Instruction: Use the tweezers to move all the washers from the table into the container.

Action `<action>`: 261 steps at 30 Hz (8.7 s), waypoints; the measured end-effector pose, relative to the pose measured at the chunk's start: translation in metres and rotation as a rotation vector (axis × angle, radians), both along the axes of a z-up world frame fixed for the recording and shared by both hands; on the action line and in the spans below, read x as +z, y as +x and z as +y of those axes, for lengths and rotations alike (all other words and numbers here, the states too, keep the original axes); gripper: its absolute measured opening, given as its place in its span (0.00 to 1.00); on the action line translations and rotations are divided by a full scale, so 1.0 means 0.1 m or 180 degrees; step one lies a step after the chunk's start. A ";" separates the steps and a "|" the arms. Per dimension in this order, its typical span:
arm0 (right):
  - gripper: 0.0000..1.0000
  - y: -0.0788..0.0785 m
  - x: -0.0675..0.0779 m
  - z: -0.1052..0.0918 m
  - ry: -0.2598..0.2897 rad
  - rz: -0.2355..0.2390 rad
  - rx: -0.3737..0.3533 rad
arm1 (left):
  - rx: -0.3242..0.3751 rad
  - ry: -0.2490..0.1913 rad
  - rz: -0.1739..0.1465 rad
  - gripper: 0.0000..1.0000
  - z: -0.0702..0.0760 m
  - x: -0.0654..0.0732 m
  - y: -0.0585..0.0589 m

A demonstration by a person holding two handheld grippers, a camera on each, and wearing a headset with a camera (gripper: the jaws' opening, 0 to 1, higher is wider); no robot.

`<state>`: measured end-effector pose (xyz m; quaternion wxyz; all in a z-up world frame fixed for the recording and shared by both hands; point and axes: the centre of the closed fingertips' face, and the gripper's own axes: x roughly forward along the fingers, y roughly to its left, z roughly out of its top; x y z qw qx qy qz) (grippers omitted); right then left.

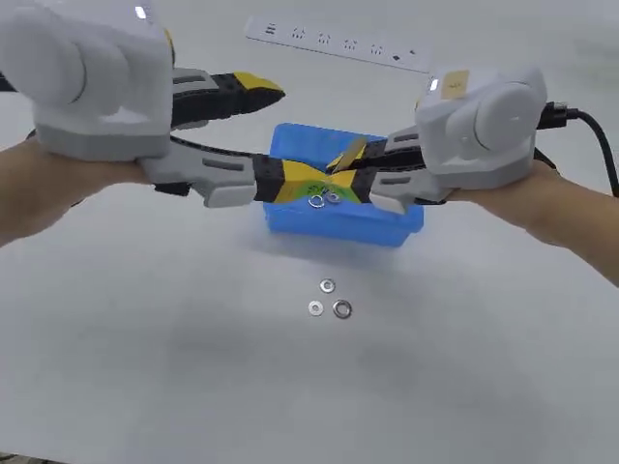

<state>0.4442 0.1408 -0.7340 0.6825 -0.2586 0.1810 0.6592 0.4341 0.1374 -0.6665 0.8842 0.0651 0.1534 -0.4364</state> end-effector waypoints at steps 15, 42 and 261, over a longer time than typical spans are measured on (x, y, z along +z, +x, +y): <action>0.07 -0.04 0.02 0.01 -0.0050 -0.0036 0.0088 | -0.0604 0.0109 0.0047 0.30 -0.33 -0.06 0.07; 0.09 -0.07 0.09 -0.02 -0.0100 -0.0242 0.0207 | -0.0830 0.0479 -0.0375 0.05 -0.33 0.02 0.02; 0.09 0.05 0.23 -0.23 0.0103 -0.0093 0.0143 | 0.0750 0.0157 0.0042 1.00 0.30 -0.29 -1.08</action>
